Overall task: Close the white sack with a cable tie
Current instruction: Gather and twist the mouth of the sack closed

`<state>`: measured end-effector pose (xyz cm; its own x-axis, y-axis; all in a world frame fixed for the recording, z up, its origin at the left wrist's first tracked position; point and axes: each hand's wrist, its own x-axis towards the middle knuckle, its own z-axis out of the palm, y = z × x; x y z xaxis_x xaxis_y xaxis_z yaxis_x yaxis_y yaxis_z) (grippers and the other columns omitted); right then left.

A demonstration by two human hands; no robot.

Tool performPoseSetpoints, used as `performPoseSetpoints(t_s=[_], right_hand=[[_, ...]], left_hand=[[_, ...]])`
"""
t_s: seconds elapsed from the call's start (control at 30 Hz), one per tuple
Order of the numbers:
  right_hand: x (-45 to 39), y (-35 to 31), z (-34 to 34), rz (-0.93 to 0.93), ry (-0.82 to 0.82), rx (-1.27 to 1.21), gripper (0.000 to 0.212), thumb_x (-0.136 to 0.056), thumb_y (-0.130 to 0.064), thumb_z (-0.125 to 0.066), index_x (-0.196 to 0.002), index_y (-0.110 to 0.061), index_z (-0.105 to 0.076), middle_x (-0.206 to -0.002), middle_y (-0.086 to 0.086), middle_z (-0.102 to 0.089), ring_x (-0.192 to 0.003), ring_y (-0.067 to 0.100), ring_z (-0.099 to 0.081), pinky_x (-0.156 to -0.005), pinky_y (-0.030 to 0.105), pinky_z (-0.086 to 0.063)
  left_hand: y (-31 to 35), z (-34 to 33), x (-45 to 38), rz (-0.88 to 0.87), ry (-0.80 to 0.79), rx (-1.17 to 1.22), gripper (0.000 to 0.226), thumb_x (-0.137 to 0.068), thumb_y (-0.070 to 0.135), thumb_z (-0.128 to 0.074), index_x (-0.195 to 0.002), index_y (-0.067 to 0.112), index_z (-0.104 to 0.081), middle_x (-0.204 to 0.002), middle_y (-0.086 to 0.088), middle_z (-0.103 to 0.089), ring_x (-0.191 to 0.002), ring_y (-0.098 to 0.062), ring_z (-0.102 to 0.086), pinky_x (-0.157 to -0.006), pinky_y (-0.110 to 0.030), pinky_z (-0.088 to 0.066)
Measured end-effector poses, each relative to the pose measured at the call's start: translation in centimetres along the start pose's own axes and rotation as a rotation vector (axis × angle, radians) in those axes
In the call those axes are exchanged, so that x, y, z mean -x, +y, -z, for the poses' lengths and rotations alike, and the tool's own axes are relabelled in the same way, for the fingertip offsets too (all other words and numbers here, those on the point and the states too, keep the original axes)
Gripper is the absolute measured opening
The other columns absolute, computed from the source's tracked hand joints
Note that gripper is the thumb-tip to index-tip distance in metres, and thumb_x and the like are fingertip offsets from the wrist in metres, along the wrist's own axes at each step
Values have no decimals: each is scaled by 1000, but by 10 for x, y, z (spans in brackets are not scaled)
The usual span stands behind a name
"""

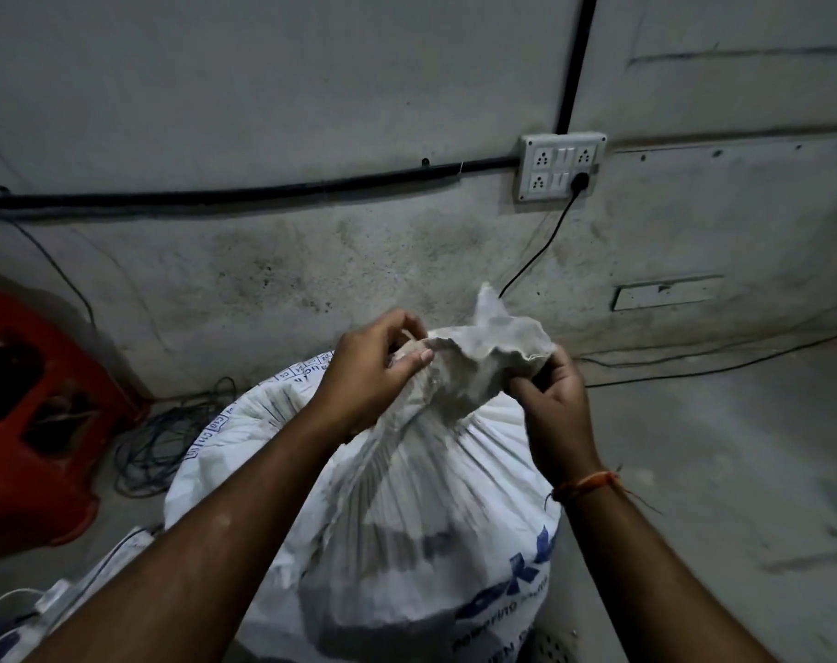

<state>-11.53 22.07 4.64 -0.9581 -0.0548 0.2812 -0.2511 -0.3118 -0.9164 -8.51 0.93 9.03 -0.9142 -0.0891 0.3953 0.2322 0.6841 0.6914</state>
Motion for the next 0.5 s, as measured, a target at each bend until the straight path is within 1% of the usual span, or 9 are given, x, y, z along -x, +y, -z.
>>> performPoseSetpoints(t_s=[0.1, 0.2, 0.27, 0.3, 0.33, 0.4, 0.43, 0.47, 0.5], right_hand=[[9, -6, -17, 28, -128, 77, 39, -77, 0, -78, -108, -14, -59, -107, 12, -72, -101, 19, -69, -93, 41, -56], [9, -4, -25, 54, -238, 212, 74, -68, 1, -89, -129, -7, -47, -114, 2, -67, -105, 3, -67, -91, 23, -54], [5, -5, -35, 17, -315, 296, 100, -63, 0, -92, -146, -13, -37, -124, -10, -64, -110, -5, -64, -92, 14, -50], [3, -6, -40, -8, -365, 310, 98, -65, -3, -92, -147, -17, -40, -123, -11, -67, -110, -3, -66, -92, 15, -51], [-1, -3, -43, -12, -388, 339, 79, -70, -8, -89, -139, -19, -51, -112, -14, -73, -102, -2, -69, -88, 16, -52], [-7, -2, -49, 35, -347, 421, 22, -82, -11, -79, -100, -19, -70, -75, -23, -73, -72, -9, -66, -72, 8, -48], [-8, -3, -50, 35, -332, 401, 8, -86, -12, -76, -89, -18, -72, -69, -21, -72, -66, -8, -64, -68, 9, -46], [-8, -1, -49, 27, -330, 361, 2, -87, -14, -75, -89, -16, -74, -74, -13, -76, -69, -5, -65, -69, 15, -49], [-9, 1, -47, 27, -311, 322, 10, -86, -18, -75, -95, -12, -76, -84, -2, -79, -76, 2, -67, -72, 23, -53]], left_hand=[[4, 0, -4, 71, 95, 3, 26, -86, 24, -78, -109, 24, -66, -80, 6, -73, -73, -6, -67, -70, -23, -49], [7, 1, -5, 34, 71, -11, 14, -84, 27, -76, -97, 22, -76, -79, 6, -76, -72, -7, -69, -66, -26, -50], [12, 2, -4, -10, 30, 14, 14, -83, 28, -73, -94, 21, -77, -81, 4, -77, -76, -10, -72, -69, -28, -53], [14, 2, -3, -40, 5, 31, 12, -83, 23, -73, -94, 20, -76, -83, 4, -78, -79, -11, -72, -71, -26, -53], [16, 1, -1, -76, -16, 39, 11, -84, 16, -74, -94, 19, -76, -85, 4, -78, -81, -9, -72, -72, -23, -53], [16, 1, 2, -136, -34, 14, 17, -85, 7, -72, -98, 19, -73, -91, 5, -78, -84, -7, -70, -74, -15, -49], [13, 2, 3, -143, -40, -6, 20, -87, 8, -70, -103, 19, -70, -93, 6, -76, -84, -5, -69, -74, -15, -48], [9, 3, 4, -140, -56, -21, 22, -88, 10, -69, -107, 20, -66, -93, 6, -74, -82, -3, -66, -73, -16, -48], [3, 5, 5, -132, -86, -35, 26, -87, 14, -68, -111, 21, -62, -94, 7, -72, -80, -3, -65, -73, -19, -48]])
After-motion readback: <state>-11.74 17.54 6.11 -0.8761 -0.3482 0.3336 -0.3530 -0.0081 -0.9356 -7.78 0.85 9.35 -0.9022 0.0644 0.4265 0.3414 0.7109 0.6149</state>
